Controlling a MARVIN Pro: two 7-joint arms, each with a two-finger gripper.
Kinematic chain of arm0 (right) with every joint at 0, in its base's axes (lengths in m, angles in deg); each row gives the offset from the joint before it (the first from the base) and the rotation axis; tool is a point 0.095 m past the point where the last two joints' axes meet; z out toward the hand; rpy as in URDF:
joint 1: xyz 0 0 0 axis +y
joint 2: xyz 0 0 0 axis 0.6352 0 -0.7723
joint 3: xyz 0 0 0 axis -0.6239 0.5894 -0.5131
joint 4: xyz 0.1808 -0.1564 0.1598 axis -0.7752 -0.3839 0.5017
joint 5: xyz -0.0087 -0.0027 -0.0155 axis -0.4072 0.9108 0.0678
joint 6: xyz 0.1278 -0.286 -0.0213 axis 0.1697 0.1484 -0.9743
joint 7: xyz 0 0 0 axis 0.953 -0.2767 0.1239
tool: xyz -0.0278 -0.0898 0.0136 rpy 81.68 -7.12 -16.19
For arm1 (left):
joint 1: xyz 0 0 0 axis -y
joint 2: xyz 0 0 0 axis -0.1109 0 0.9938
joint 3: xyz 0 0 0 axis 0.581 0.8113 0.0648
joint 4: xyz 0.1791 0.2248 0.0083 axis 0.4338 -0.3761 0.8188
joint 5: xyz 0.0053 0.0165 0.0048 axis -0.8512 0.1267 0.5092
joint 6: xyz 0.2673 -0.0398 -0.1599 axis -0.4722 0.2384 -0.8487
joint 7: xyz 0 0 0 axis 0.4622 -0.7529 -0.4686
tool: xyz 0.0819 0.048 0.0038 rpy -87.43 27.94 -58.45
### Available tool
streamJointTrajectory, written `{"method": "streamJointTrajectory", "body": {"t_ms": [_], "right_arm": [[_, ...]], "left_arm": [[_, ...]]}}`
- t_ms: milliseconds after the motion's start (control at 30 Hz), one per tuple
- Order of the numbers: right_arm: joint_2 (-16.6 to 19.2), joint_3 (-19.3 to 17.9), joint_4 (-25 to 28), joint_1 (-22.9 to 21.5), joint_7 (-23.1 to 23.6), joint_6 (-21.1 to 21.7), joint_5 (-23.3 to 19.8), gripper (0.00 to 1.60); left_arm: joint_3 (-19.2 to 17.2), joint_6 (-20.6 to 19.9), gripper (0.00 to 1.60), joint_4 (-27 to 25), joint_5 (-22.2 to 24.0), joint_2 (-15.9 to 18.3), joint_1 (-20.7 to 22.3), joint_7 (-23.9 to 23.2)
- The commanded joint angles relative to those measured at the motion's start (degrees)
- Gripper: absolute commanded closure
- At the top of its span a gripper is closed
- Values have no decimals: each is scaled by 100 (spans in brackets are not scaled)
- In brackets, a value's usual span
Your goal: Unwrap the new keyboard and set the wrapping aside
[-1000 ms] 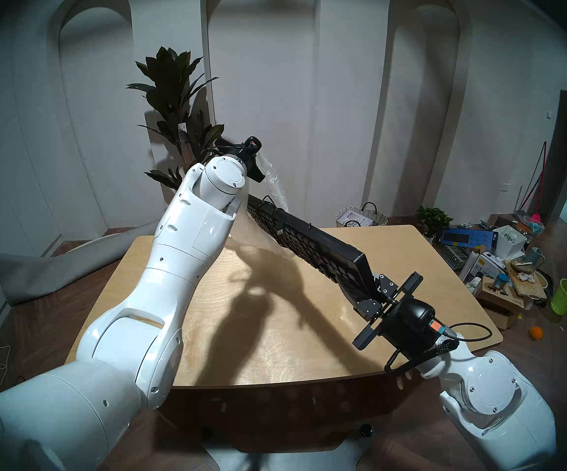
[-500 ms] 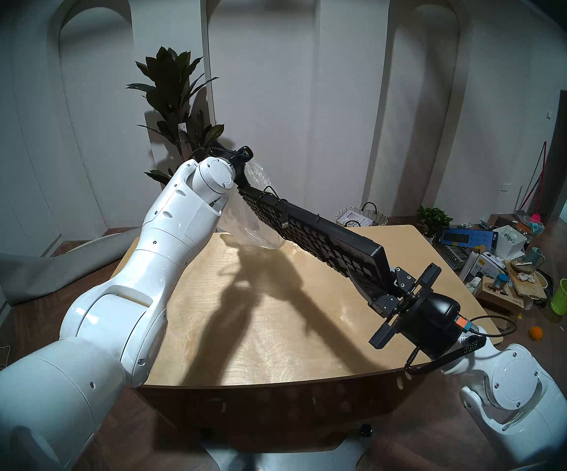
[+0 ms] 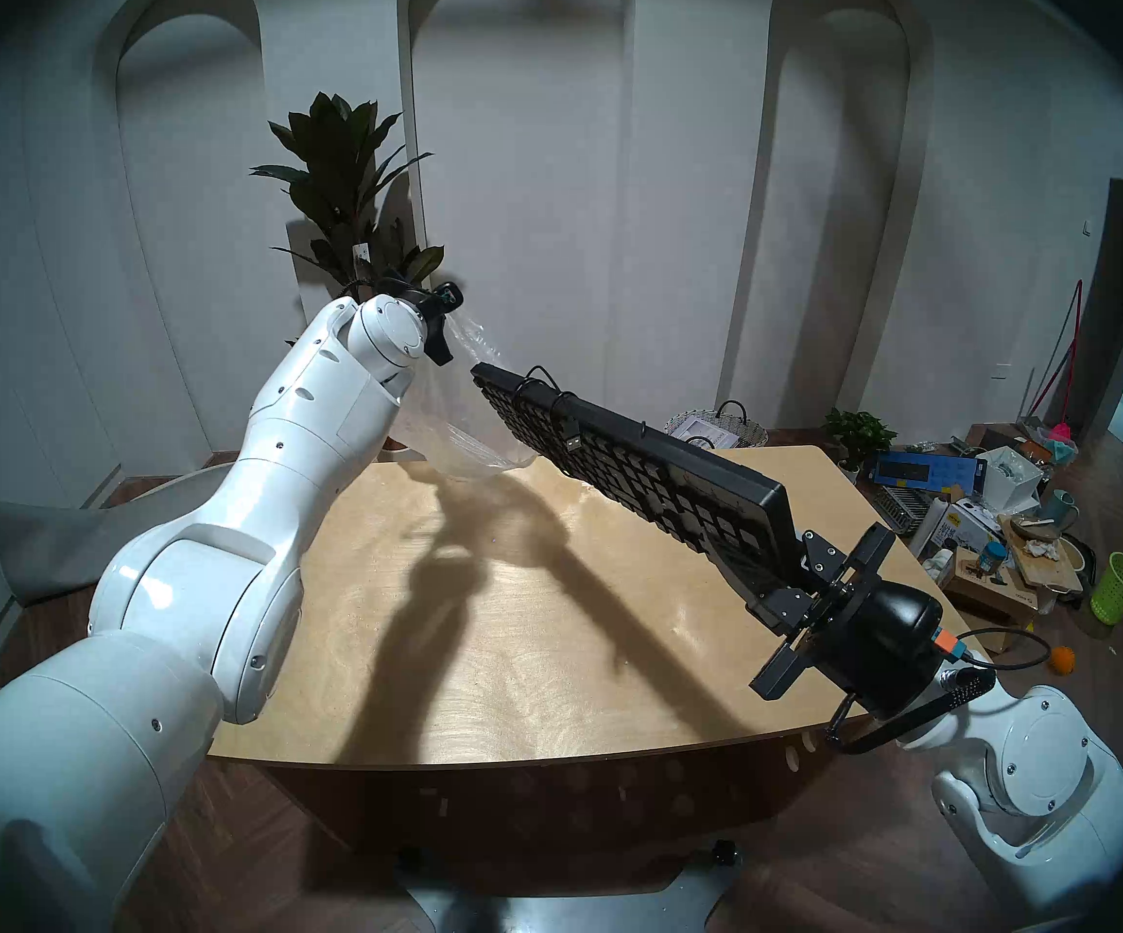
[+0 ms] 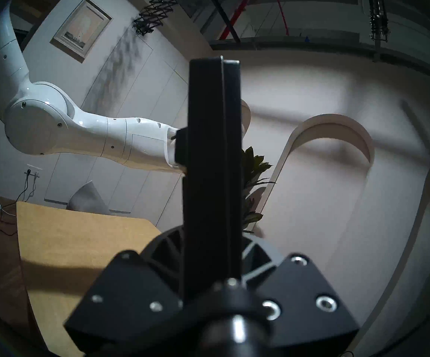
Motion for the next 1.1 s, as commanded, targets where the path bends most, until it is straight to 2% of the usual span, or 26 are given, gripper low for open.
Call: {"method": "streamJointTrajectory", "body": {"t_ms": [0,100,133,267,467,500,700,833,900,933,1067], "right_arm": [[-135,-371,250,105,-63,-245,-246,160],[-189,-557,250,143,-93,-264,-316,160],[-203,-607,250,147,-101,-271,-336,160],[-271,-835,250,213,-112,-308,-448,160],[-453,-1186,250,453,-138,-334,-686,160],[-494,-1249,250,509,-142,-332,-739,160],[-783,-1478,86,819,-291,41,-1347,160],[-867,-1579,17,677,-441,292,-1834,160],[-870,-1606,13,634,-465,350,-1926,160],[-900,-1672,5,546,-535,551,-2237,160],[-886,-1707,63,357,-597,866,-2729,160]], "left_arm": [[-81,122,160,62,-95,120,574,68],[-125,140,160,235,-120,227,796,50],[-178,158,160,181,-135,288,708,82],[-253,187,160,401,-171,444,905,72],[-484,267,160,542,-94,537,1075,117],[-510,269,160,636,-71,536,1204,103],[-836,394,160,671,95,686,1423,169],[-960,443,160,670,153,777,1494,208],[-982,450,160,669,163,795,1504,214],[-1031,483,160,689,189,835,1525,232],[-1098,512,160,718,228,869,1530,261]]}}
